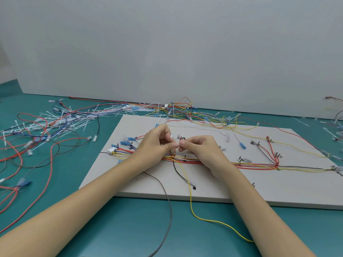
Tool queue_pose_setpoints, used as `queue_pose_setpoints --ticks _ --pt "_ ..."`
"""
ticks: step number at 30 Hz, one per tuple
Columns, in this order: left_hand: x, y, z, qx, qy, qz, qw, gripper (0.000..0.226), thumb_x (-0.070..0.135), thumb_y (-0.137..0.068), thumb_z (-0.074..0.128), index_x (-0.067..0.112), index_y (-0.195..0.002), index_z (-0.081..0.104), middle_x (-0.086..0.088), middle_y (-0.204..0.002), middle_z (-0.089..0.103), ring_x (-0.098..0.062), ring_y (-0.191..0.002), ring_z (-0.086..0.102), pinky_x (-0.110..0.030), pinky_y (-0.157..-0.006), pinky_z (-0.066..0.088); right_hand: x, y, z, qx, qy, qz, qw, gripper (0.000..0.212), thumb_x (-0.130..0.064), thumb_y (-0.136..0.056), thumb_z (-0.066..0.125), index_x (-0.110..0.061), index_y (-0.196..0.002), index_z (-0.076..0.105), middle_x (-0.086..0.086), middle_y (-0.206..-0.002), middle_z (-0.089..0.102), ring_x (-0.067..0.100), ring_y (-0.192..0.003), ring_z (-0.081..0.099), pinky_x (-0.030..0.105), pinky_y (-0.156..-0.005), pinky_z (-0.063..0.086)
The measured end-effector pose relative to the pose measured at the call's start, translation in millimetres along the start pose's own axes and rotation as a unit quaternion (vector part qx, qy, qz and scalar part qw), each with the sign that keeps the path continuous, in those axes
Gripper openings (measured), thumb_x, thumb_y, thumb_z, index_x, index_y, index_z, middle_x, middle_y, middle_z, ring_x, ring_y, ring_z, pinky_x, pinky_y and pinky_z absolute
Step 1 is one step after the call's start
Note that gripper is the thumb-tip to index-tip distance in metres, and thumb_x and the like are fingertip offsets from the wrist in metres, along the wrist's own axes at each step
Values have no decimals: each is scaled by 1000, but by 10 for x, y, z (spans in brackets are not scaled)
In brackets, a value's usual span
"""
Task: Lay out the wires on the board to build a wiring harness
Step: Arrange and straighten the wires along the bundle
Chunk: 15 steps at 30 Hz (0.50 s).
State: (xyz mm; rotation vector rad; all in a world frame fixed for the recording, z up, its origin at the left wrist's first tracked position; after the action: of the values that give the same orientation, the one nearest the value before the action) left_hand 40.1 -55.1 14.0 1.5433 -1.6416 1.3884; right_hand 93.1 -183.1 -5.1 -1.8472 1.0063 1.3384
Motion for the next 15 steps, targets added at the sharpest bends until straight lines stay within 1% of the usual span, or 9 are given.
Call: queue_pose_setpoints --ticks 2,4,5,6,7,9,10,12,15 --pt "0 0 -22 9 4 -1 1000 35 -1 -83 70 17 -75 41 -17 -81 70 -30 -71 63 -44 -69 51 3 1 -1 1 4 2 1000 17 -21 -89 69 -11 -77 76 -1 -75 74 11 -82 68 30 -91 49" --pt "-5 0 -30 15 1 -3 1000 35 -2 -82 71 16 -75 42 -18 -80 70 -39 -75 64 -46 -69 52 -13 5 -2 8 16 -3 1000 18 -20 -89 68 -9 -77 75 -1 -74 73 11 -79 67 31 -89 49" --pt "-14 -1 -33 17 -3 -4 1000 33 -1 -81 72 15 -75 44 -17 -80 70 -39 -76 65 -45 -70 53 -23 12 1 13 26 -6 1000 18 -19 -90 68 -8 -78 74 0 -74 72 12 -78 66 32 -88 49" --pt "-20 -7 -38 19 -8 -5 1000 30 0 -80 73 15 -76 48 -16 -79 70 -36 -75 66 -43 -69 53 -32 17 6 18 40 -8 999 18 -19 -91 66 -8 -79 73 2 -76 72 15 -79 66 35 -89 49" --pt "-23 -12 -40 18 -12 -5 1000 25 2 -80 75 15 -78 53 -12 -78 71 -29 -72 67 -39 -68 53 -39 21 10 25 60 -9 998 18 -21 -92 65 -9 -81 72 4 -79 72 19 -83 66 40 -92 49" --pt "-18 -15 -19 5 -9 -6 1000 17 6 -80 75 19 -83 65 -4 -76 73 -14 -68 68 -26 -66 52 -58 27 19 37 114 -12 993 18 -26 -94 62 -15 -83 69 5 -86 72 25 -91 65 48 -98 44" --pt "-9 -12 3 -5 -7 -5 1000 15 7 -81 74 21 -85 70 0 -75 74 -10 -68 69 -22 -66 52 -70 28 25 42 140 -15 989 18 -29 -94 60 -16 -84 68 4 -88 72 26 -93 64 50 -99 42" --pt "25 6 36 -16 -14 2 1000 12 10 -81 74 21 -86 76 4 -74 74 -6 -68 69 -17 -65 52 -96 34 25 50 173 -20 983 18 -30 -96 57 -18 -86 66 2 -87 69 24 -91 61 52 -99 40" --pt "87 31 32 -1 -48 24 999 13 12 -81 75 25 -83 76 9 -69 72 0 -62 64 -13 -61 48 -115 44 34 52 183 -22 981 17 -29 -97 54 -20 -84 62 -3 -81 62 21 -87 56 51 -99 40"
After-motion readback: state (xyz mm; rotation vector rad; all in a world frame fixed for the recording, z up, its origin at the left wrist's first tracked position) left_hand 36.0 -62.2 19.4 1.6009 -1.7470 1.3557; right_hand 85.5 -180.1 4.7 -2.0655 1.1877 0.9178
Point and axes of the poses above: each hand's wrist, its own y-axis away from the middle knuckle, its own z-axis out of the palm, x = y × z, the point moved 10 cm from there along -y, towards the middle knuckle
